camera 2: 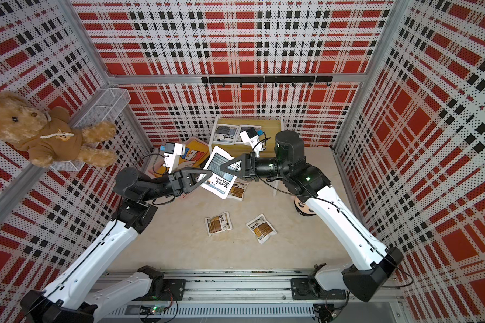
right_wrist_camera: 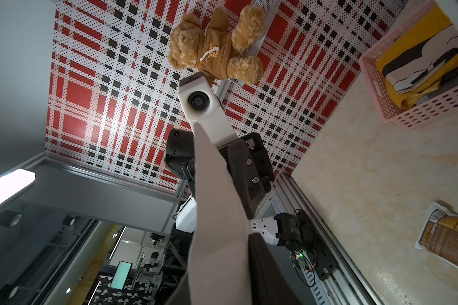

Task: Place the bagged coffee beans on the shelf by color
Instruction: Place the bagged coffee beans on the shelf.

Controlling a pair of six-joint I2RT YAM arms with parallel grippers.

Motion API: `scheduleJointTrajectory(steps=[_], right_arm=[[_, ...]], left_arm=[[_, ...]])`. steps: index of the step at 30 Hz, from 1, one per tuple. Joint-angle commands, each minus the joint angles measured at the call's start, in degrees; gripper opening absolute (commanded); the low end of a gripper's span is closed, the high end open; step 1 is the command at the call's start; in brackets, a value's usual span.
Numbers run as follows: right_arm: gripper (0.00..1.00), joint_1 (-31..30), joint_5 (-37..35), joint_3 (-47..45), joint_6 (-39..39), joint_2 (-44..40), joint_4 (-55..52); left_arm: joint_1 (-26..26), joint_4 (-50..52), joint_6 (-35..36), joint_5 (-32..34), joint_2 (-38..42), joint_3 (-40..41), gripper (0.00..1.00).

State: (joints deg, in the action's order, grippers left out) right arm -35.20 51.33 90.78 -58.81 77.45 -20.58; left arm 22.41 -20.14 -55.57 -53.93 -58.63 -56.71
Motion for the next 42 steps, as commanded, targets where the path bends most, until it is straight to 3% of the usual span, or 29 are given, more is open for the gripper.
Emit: scheduleJointTrajectory(steps=[1, 4, 13, 21, 26, 37, 39, 42], right_arm=[[0.37, 0.02, -0.77, -1.9, -1.79, -1.69, 5.11], [0.43, -0.04, -3.0, -5.81, -4.3, -3.93, 9.3], [0.43, -0.09, -8.31, -14.35, -8.03, -11.11, 17.83], [0.4, -0.12, -7.87, -15.53, -8.25, -11.39, 19.45], [0.33, -0.15, -7.68, -15.79, -8.52, -10.64, 20.58], [0.05, -0.22, -9.18, -14.42, -6.23, -10.81, 17.06], [0.01, -0.22, -9.94, -13.44, -4.98, -10.82, 15.34], [0.0, 0.21, -10.89, -10.85, -2.44, -10.49, 11.4]], left_arm=[[0.64, -2.18, 0.46, 3.06, 0.73, 1.22, 0.08], [1.57, -5.39, -1.29, 6.21, 1.64, 3.27, 0.02], [3.72, -16.02, -8.1, 15.69, 3.18, 8.79, 0.02], [5.19, -17.12, -8.75, 16.66, 2.71, 8.82, 0.02], [6.08, -17.06, -8.71, 17.16, 2.82, 9.09, 0.02], [6.19, -17.05, -9.32, 17.24, 2.15, 8.82, 0.04], [6.17, -17.06, -9.29, 17.14, 2.12, 8.73, 0.1], [5.89, -17.08, -9.45, 16.51, 2.03, 8.37, 0.26]])
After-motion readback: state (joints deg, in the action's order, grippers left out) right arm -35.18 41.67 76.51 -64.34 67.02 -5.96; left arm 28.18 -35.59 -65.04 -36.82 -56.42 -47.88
